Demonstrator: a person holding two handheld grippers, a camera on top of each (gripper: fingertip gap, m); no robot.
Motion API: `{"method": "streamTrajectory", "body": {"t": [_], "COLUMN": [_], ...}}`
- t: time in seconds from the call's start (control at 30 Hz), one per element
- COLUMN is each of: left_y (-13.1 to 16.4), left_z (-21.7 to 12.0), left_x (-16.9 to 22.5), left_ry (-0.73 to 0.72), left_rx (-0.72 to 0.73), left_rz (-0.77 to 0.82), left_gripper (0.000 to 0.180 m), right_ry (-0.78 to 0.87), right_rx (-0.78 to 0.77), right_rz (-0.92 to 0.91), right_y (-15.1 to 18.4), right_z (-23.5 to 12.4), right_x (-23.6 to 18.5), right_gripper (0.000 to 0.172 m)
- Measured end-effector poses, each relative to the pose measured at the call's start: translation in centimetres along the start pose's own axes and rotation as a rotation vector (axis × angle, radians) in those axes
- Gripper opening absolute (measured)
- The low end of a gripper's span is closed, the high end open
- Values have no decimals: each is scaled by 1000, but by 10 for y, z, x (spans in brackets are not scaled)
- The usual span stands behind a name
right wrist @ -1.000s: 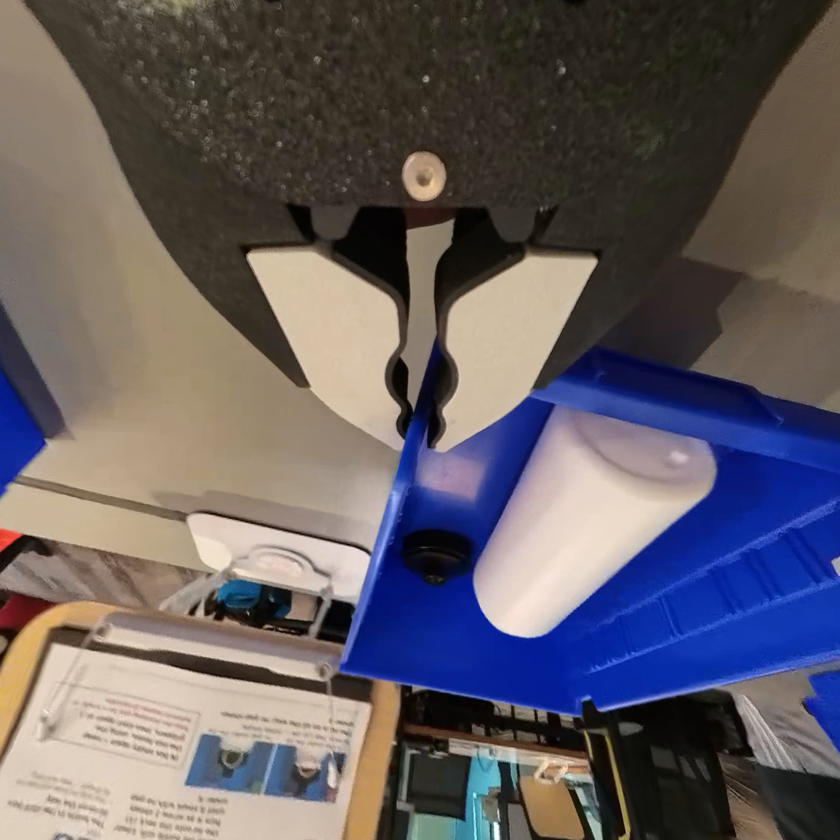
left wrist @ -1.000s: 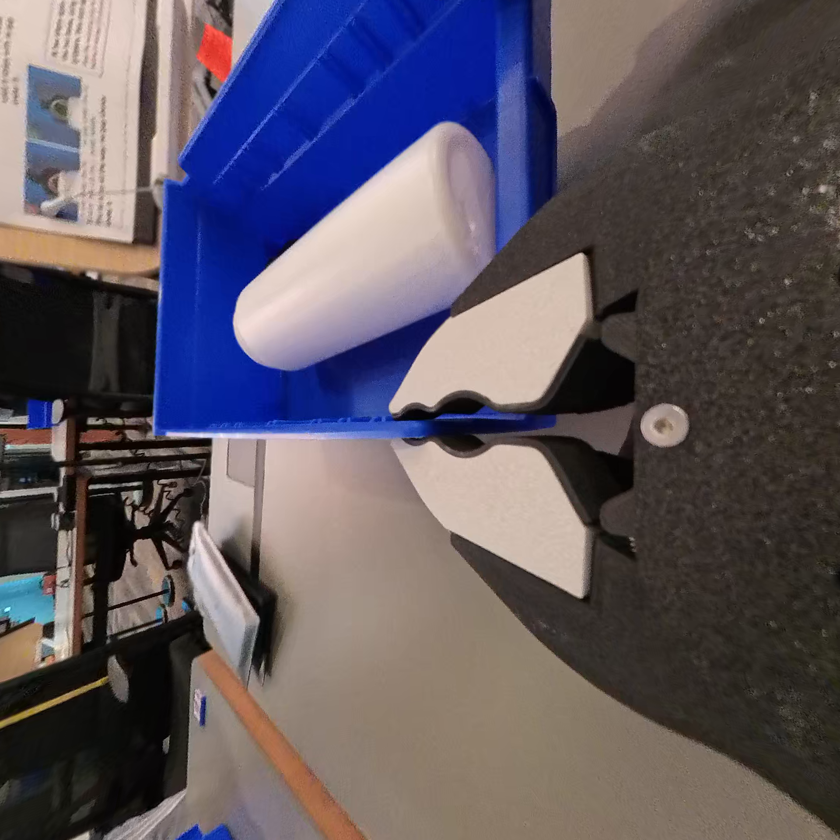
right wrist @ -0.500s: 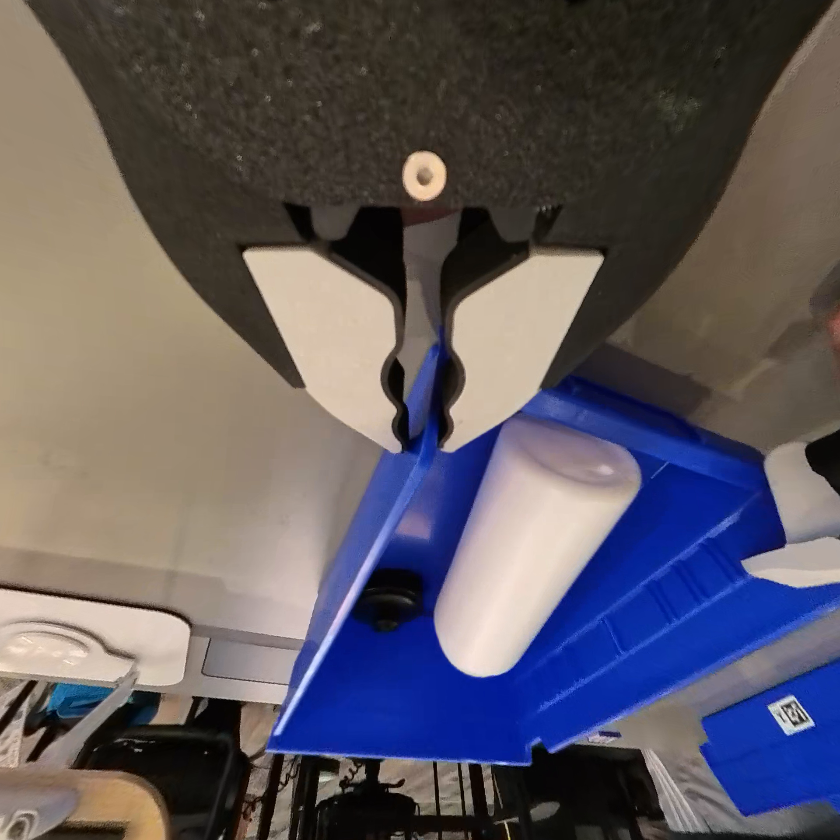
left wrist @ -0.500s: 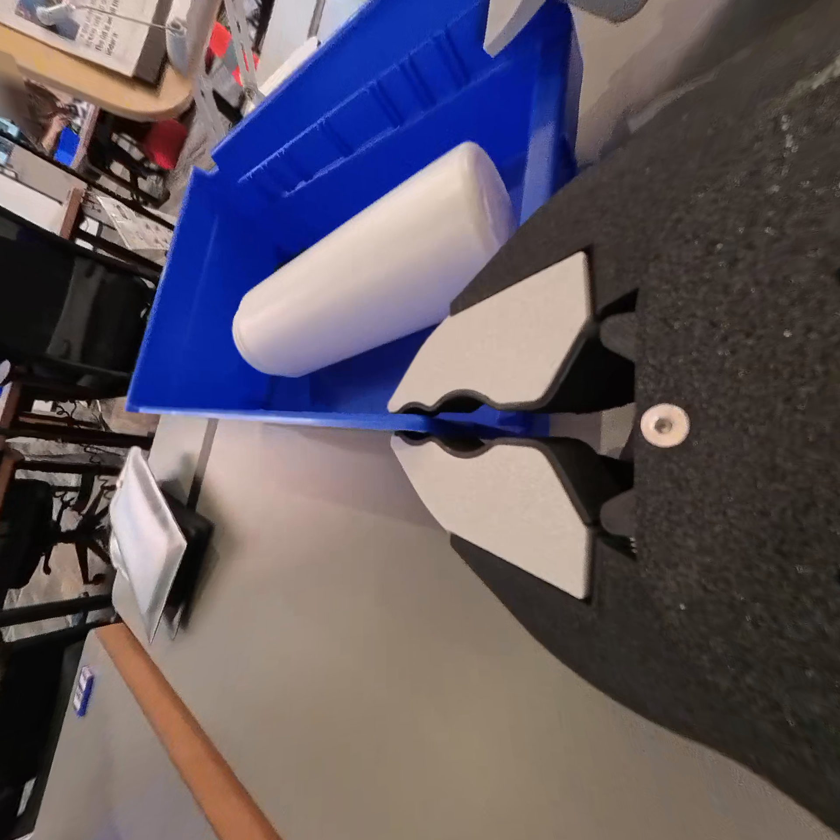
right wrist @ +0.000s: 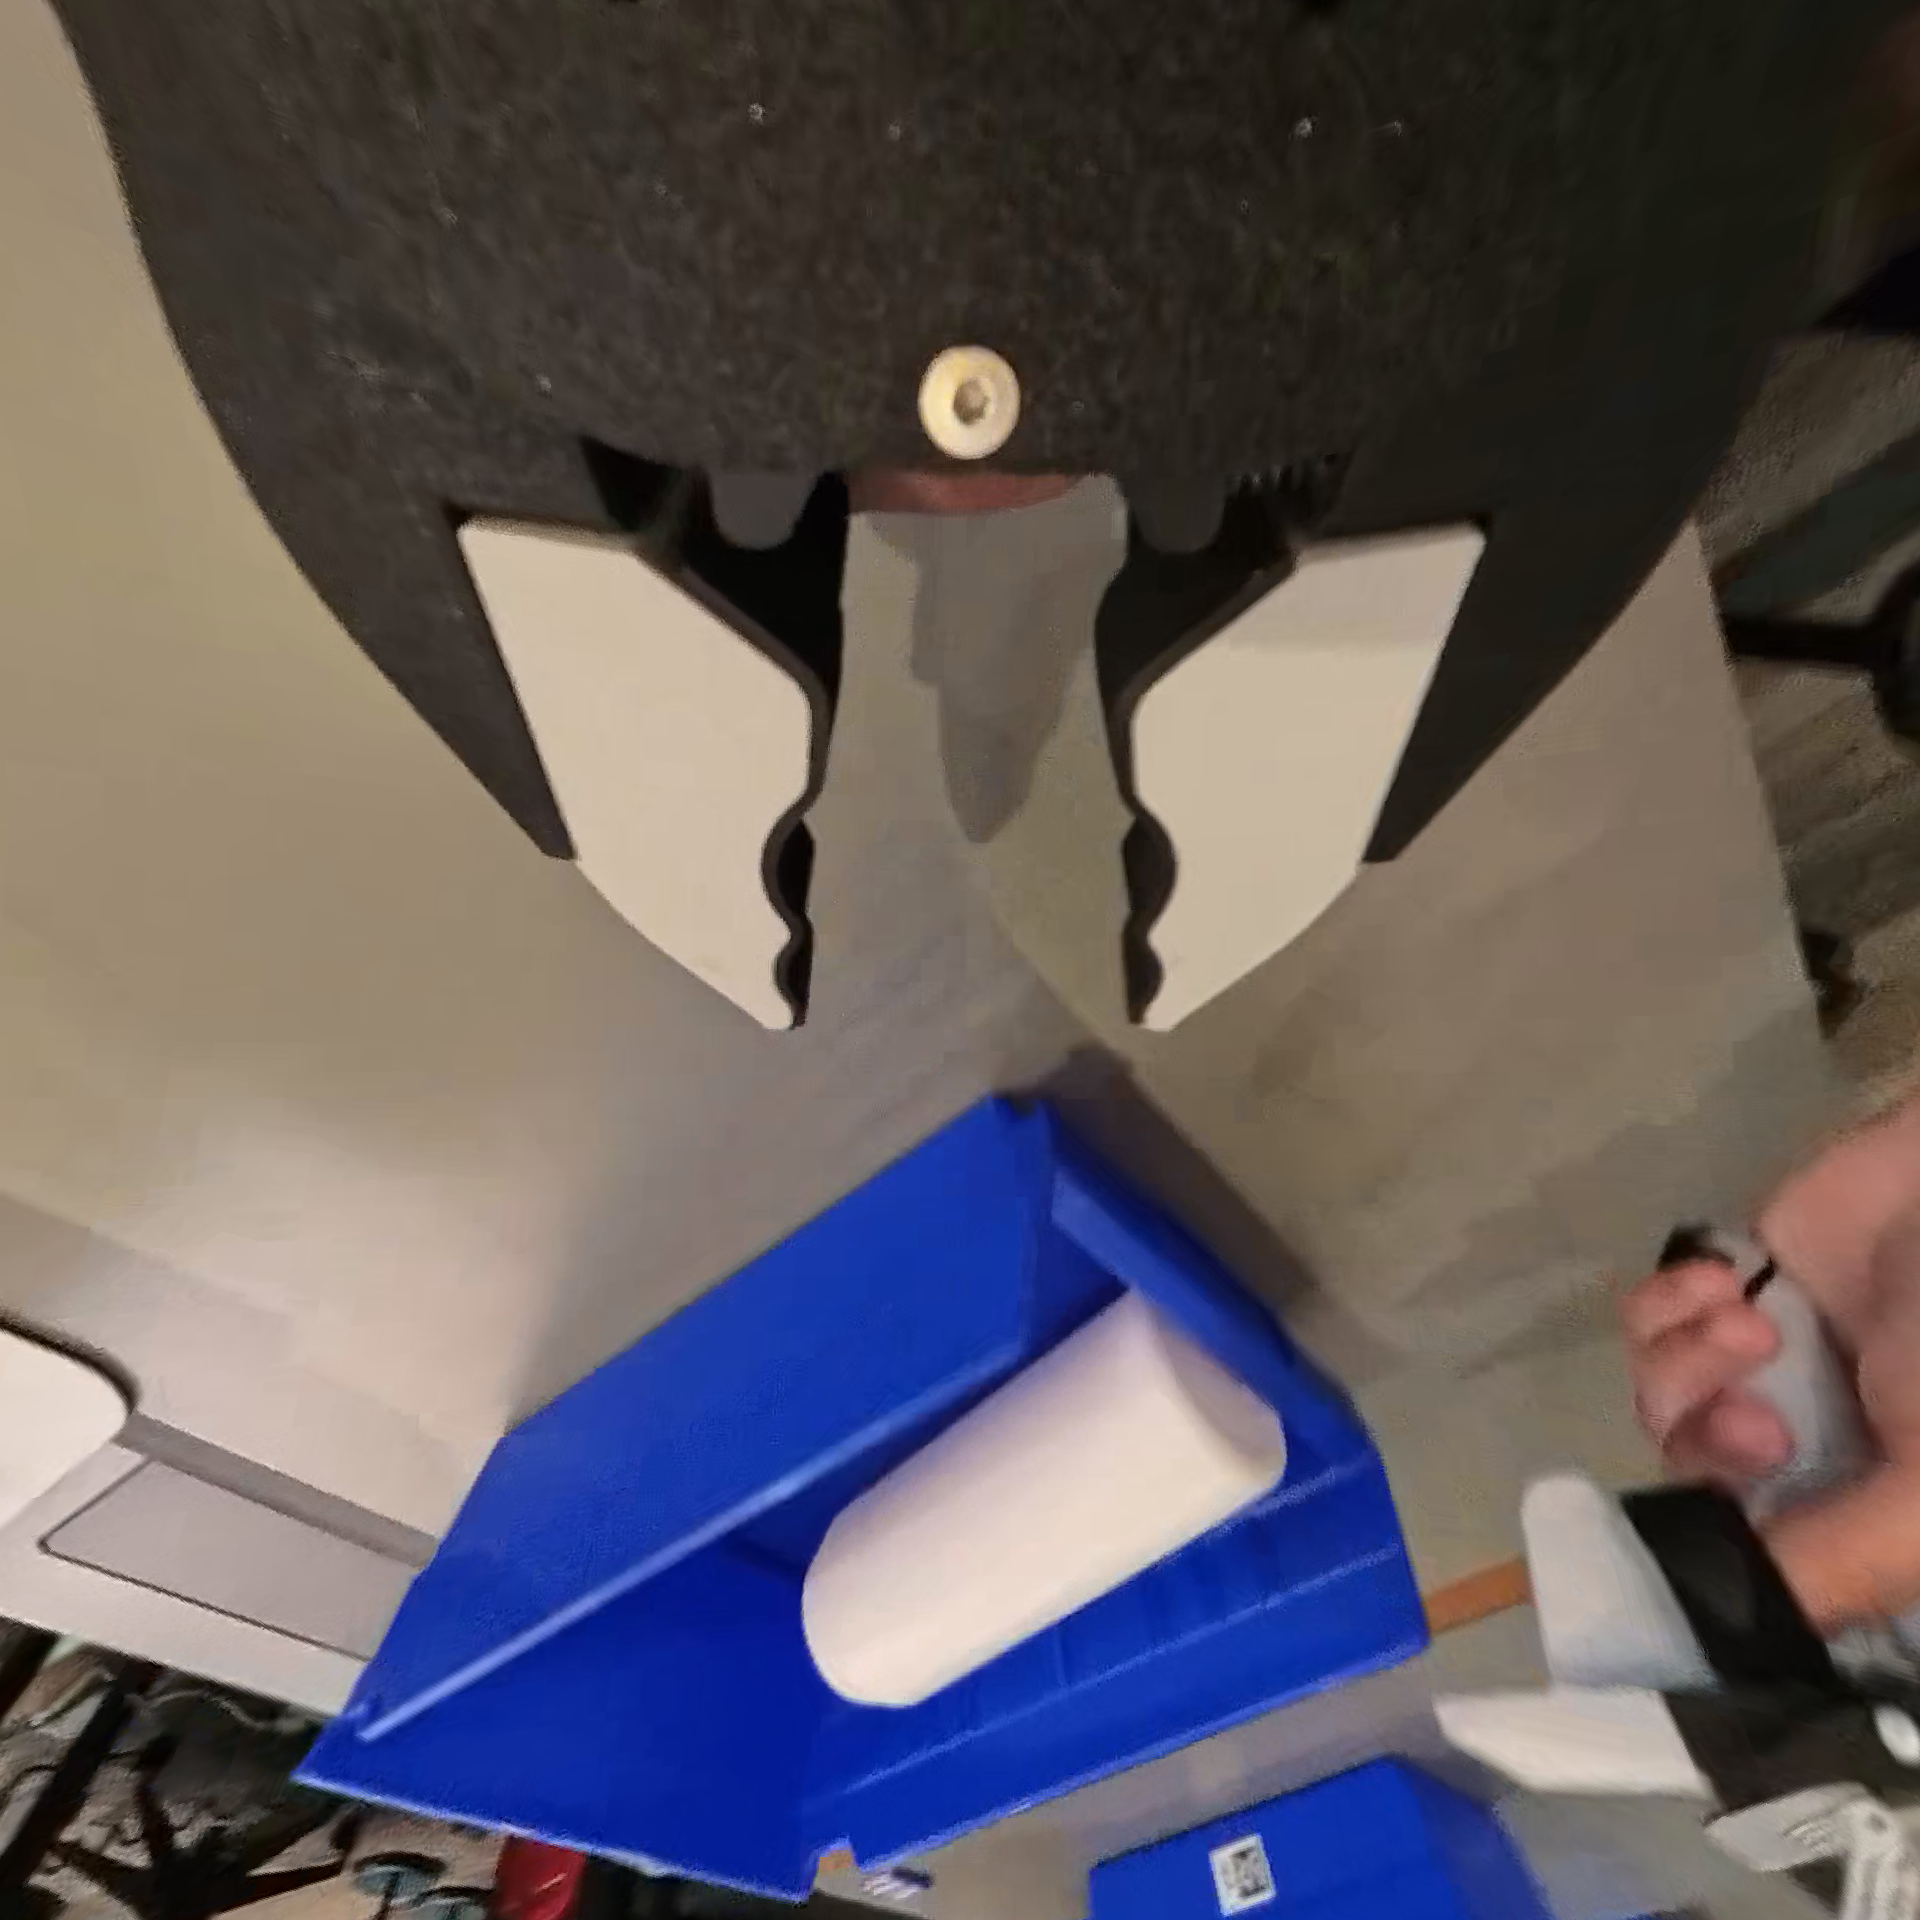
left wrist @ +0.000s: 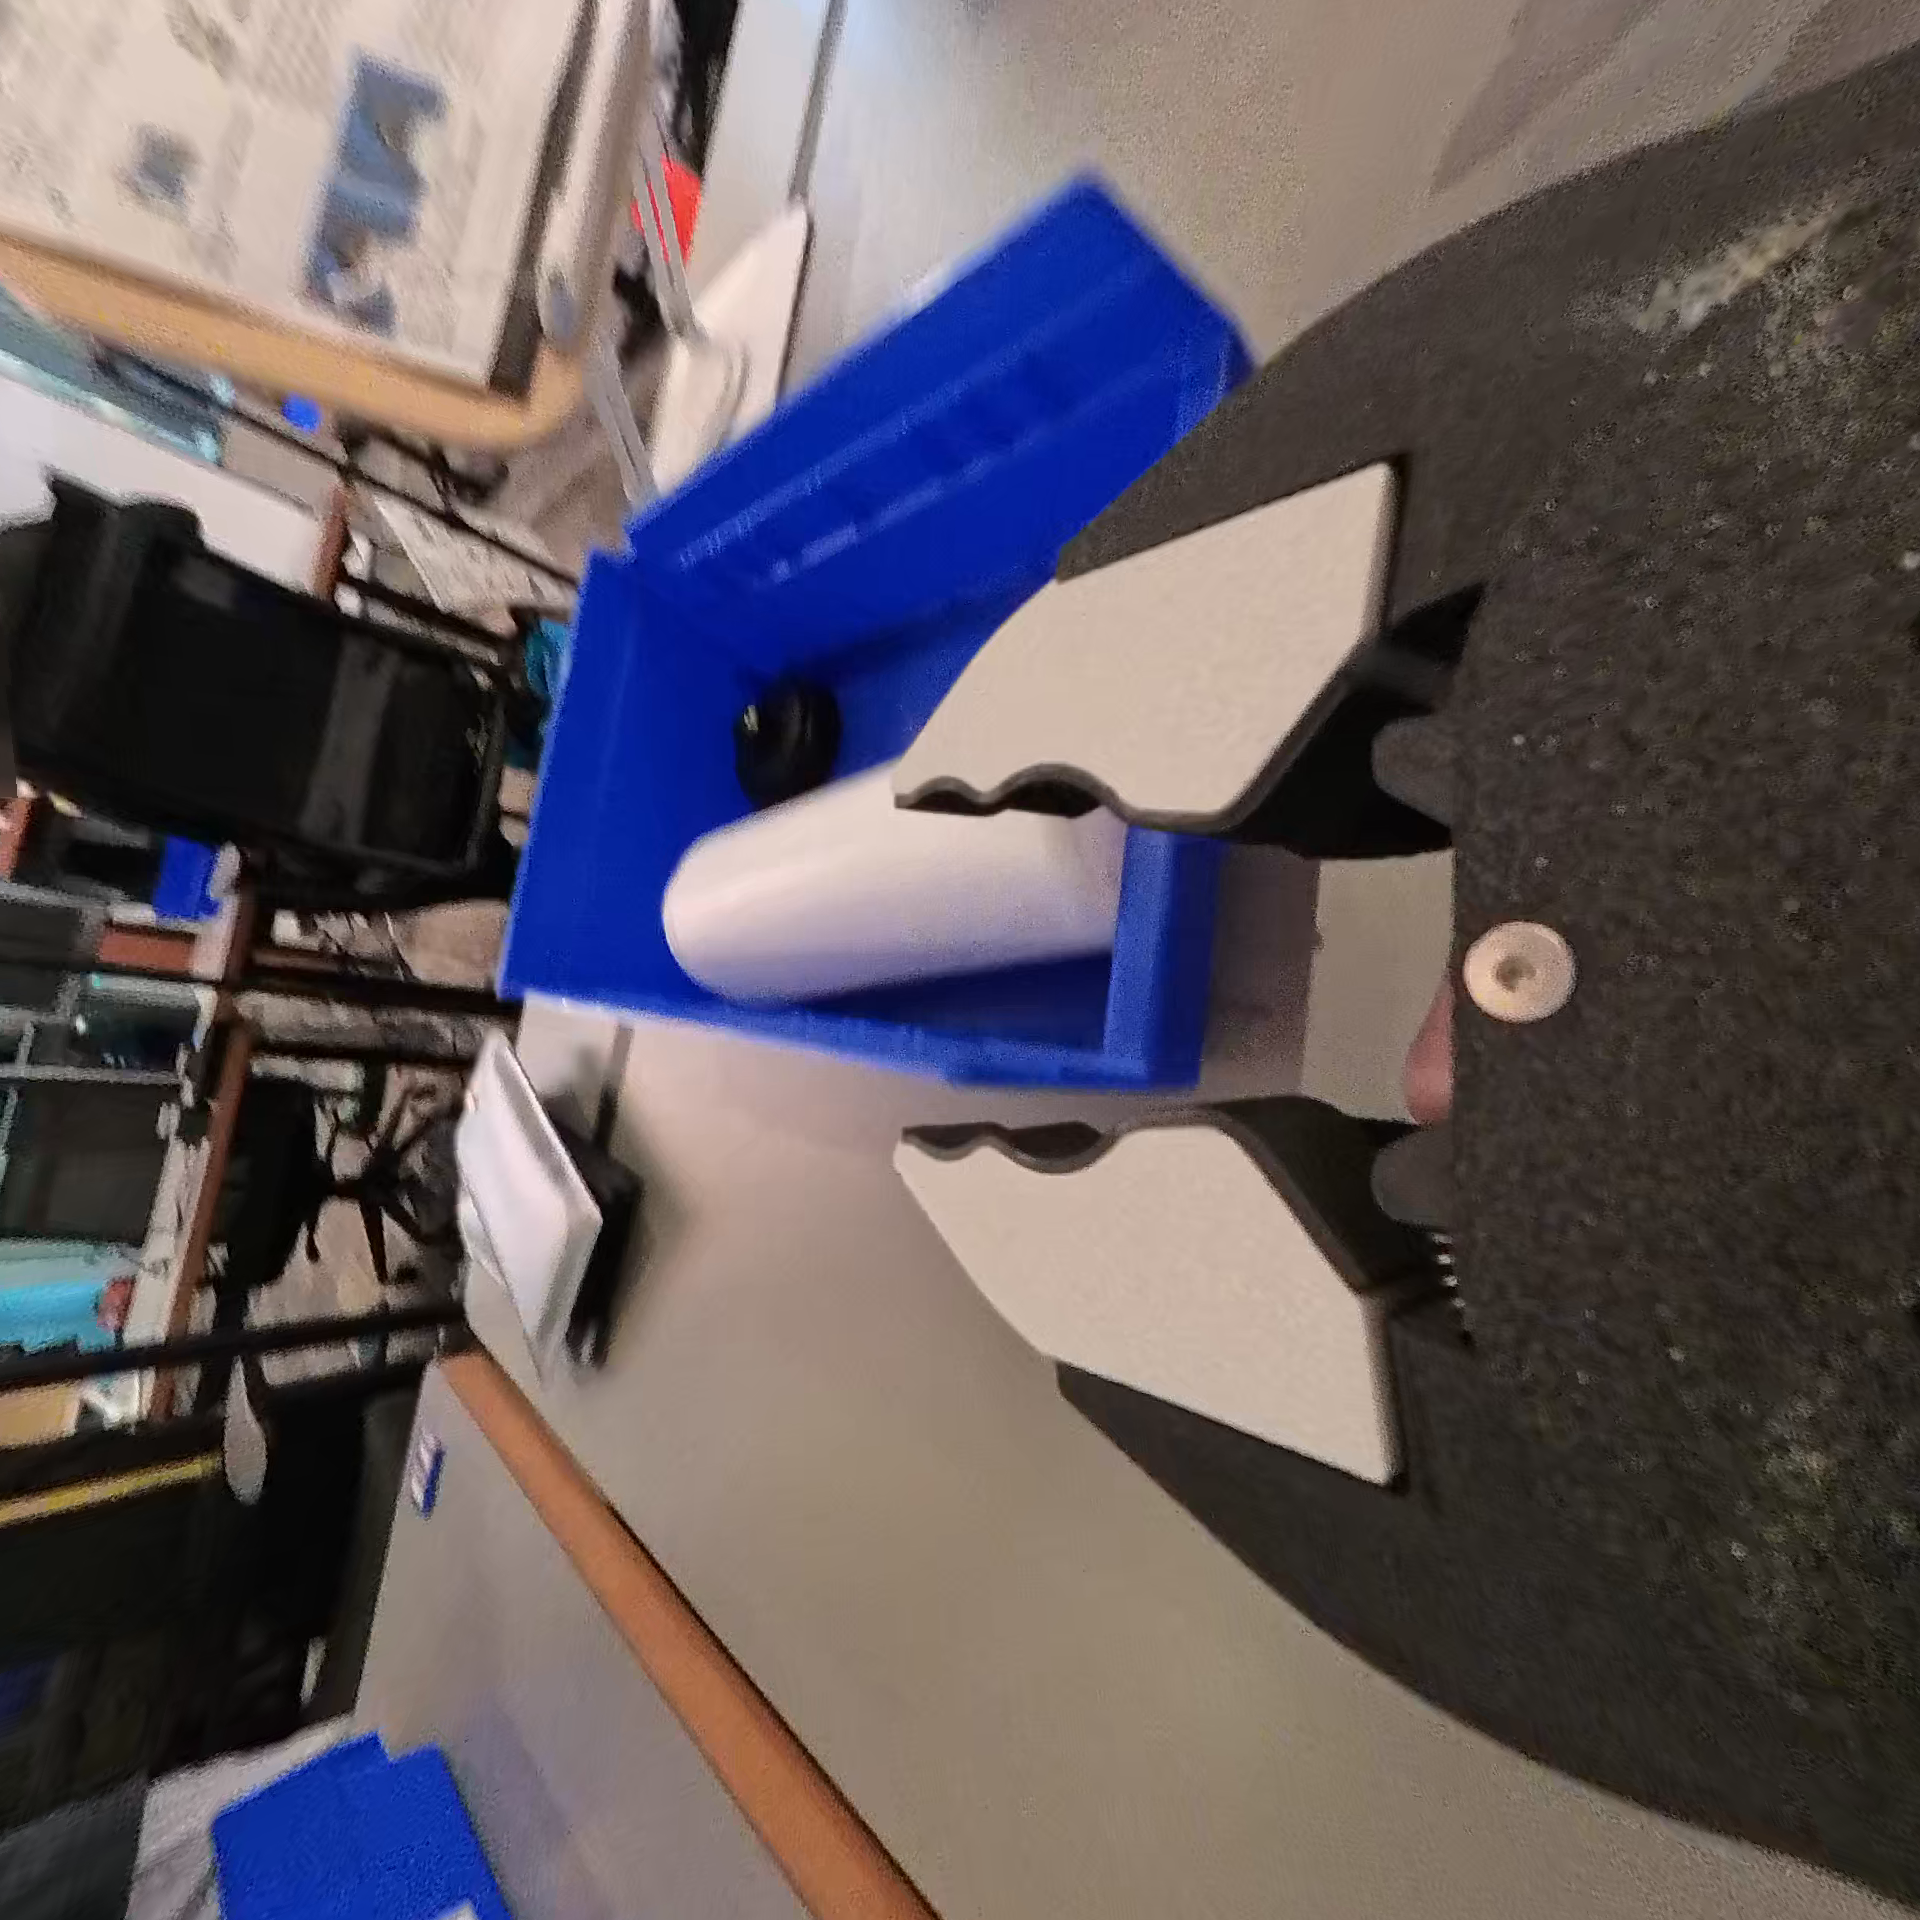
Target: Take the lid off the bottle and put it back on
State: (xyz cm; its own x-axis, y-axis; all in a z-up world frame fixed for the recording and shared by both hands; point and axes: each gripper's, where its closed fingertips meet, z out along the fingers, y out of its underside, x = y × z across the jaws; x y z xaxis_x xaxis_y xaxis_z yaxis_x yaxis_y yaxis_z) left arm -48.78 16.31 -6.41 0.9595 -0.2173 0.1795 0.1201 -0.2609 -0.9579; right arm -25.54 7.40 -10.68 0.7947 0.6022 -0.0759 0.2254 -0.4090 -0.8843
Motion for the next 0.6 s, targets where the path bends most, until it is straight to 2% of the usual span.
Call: {"method": "streamTrajectory", "body": {"t": [0.03, 0.13, 0.23, 0.37, 0.43, 0.5, 0.6], "left_y": [-1, 12, 46, 98, 120, 139, 145], "left_z": [-3, -2, -20, -55, -62, -69, -63], "left_x": [16, 82, 179, 271, 293, 302, 289], "left_ry": [45, 205, 480, 682, 706, 725, 659], "left_rx": [-1, -83, -232, -305, -309, -346, -313], "left_rz": [-10, 11, 44, 97, 98, 152, 291], "left_gripper": [57, 63, 70, 67, 65, 65, 63], "right_ry": [-12, 29, 168, 254, 334, 315, 298], "right_rx": [-10, -20, 14, 125, 219, 284, 311], "right_rz": [-7, 2, 28, 165, 226, 245, 283], "right_y": [9, 39, 72, 102, 109, 110, 110], "right_z": [-17, -66, -119, -181, -208, -223, -229], "right_x": [9, 49, 101, 142, 163, 165, 169], "right_gripper": [65, 68, 68, 71, 65, 66, 65]}}
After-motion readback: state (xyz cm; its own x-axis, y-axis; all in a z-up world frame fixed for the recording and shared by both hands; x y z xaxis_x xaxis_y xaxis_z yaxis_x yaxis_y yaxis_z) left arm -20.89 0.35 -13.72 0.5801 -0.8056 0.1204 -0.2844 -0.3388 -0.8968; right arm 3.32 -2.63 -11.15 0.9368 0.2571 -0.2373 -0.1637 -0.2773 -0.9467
